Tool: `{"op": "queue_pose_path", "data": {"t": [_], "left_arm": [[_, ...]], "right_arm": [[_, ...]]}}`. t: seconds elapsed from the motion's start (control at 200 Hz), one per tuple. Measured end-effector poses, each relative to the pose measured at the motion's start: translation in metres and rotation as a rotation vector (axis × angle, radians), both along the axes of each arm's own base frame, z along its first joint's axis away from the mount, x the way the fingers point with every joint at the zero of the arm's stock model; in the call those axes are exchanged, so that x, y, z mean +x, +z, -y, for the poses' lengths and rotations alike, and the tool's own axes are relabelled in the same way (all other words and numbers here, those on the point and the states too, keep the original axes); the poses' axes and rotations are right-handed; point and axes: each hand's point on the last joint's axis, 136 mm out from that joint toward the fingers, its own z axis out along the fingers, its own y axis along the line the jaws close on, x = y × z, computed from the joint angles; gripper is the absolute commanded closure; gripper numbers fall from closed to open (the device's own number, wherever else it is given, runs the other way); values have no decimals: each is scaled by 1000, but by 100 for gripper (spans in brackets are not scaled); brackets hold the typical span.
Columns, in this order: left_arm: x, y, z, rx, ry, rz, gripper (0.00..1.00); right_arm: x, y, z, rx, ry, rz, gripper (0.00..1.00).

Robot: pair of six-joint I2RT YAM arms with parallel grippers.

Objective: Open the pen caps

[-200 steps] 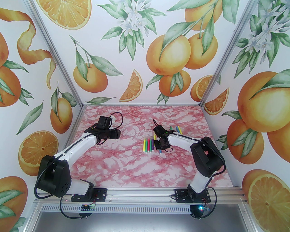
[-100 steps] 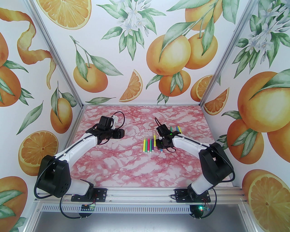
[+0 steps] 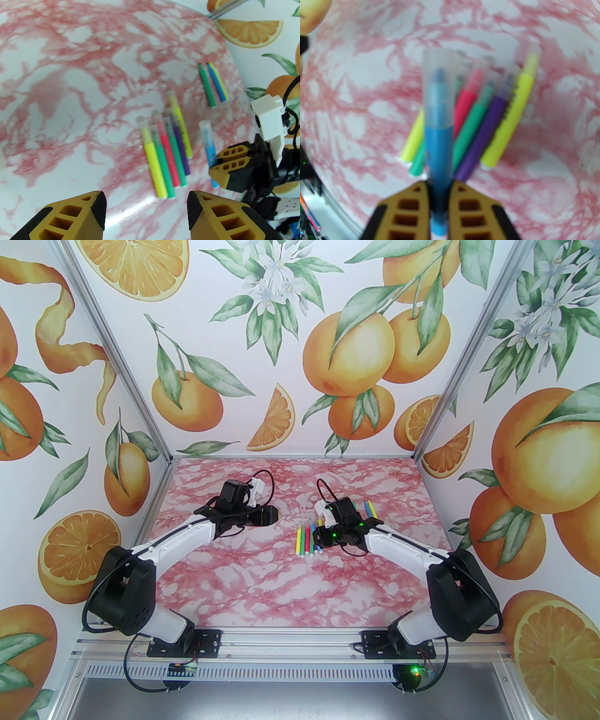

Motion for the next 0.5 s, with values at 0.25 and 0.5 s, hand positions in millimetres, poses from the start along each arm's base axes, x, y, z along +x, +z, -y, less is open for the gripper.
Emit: {"op": "queue_pose_path", "data": {"t": [0.25,0.5], "left_arm": [[3,12,24,-132,-42,-4,41],[-2,15,43,-200,-93,-21,43]], "right_arm": [[-4,18,-18,79,62,45,90],[-6,23,-27,108,90,59,90]]}}
